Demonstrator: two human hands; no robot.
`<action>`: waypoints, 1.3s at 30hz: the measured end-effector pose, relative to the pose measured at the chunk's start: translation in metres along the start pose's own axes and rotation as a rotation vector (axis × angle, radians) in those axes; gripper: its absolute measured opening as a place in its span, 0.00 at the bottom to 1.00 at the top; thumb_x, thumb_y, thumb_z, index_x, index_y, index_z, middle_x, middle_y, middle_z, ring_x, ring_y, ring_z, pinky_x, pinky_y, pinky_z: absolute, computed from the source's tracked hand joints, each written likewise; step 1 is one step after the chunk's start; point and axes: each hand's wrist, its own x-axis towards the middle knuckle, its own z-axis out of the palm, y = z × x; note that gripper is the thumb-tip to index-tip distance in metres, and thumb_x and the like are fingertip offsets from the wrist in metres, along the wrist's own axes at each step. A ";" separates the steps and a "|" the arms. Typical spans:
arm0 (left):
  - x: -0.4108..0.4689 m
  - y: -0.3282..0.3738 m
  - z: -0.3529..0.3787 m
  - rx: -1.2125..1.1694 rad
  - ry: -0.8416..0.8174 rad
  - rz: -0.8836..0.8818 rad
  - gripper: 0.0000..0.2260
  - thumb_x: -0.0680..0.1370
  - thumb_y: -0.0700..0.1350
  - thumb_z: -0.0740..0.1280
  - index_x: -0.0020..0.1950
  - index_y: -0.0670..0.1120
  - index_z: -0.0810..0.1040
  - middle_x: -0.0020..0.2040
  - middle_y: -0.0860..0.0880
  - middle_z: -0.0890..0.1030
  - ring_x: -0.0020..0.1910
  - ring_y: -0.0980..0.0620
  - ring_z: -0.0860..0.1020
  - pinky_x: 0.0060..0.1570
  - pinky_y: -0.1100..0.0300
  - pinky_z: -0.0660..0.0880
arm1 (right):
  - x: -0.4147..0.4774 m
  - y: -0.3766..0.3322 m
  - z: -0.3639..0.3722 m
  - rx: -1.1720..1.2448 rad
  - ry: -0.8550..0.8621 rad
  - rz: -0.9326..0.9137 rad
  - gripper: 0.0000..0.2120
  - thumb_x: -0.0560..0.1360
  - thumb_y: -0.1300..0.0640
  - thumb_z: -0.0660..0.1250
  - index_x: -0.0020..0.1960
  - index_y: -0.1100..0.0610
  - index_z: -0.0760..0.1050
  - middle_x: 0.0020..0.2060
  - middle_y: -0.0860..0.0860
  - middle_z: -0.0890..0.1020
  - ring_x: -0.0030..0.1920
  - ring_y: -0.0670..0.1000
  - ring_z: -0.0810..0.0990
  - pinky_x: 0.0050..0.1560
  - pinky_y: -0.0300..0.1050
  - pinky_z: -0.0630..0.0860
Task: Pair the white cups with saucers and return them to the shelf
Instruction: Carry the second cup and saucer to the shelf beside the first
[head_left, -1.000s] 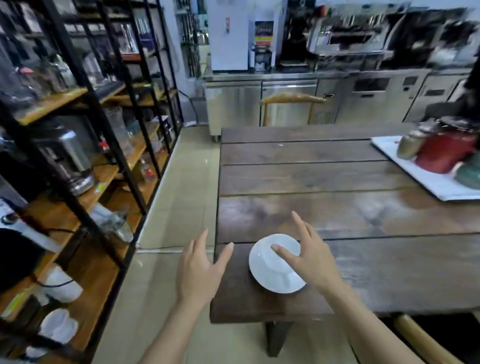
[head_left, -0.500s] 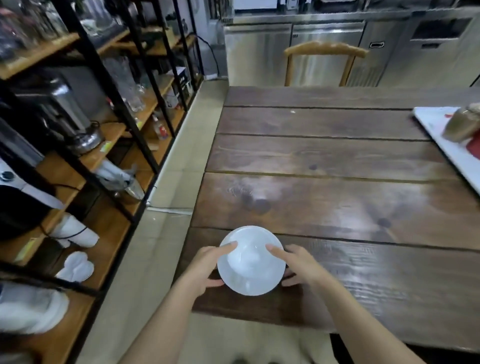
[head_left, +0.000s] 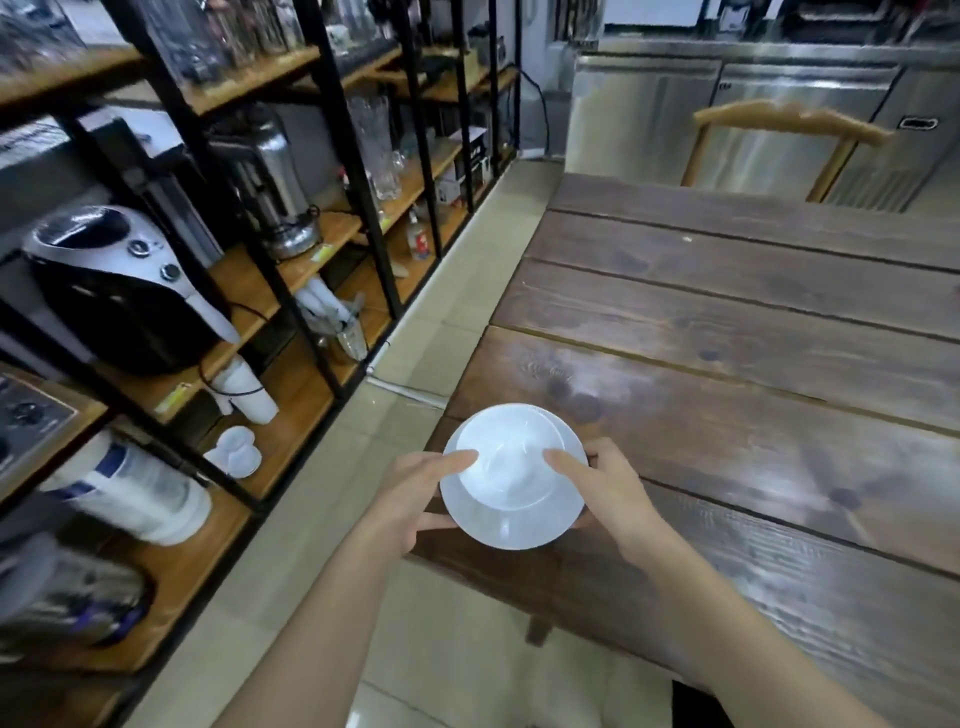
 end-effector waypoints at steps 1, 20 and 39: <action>-0.005 0.000 -0.009 -0.024 0.013 0.012 0.12 0.70 0.50 0.74 0.50 0.49 0.76 0.50 0.50 0.78 0.48 0.52 0.77 0.34 0.55 0.77 | -0.004 -0.008 0.007 -0.011 -0.010 -0.016 0.20 0.73 0.46 0.67 0.57 0.56 0.66 0.48 0.48 0.76 0.48 0.49 0.78 0.36 0.45 0.80; -0.196 -0.094 -0.372 -0.565 0.760 0.138 0.20 0.70 0.50 0.74 0.56 0.42 0.74 0.46 0.47 0.79 0.41 0.48 0.79 0.39 0.52 0.81 | -0.143 -0.107 0.408 -0.171 -0.597 -0.221 0.15 0.74 0.51 0.67 0.55 0.59 0.71 0.44 0.51 0.76 0.40 0.50 0.77 0.25 0.41 0.78; -0.306 -0.126 -0.619 -0.825 1.360 0.224 0.16 0.72 0.53 0.71 0.51 0.41 0.80 0.48 0.45 0.83 0.42 0.49 0.80 0.36 0.55 0.78 | -0.248 -0.199 0.740 -0.329 -1.135 -0.495 0.18 0.73 0.40 0.64 0.54 0.53 0.70 0.46 0.49 0.75 0.46 0.48 0.75 0.45 0.46 0.76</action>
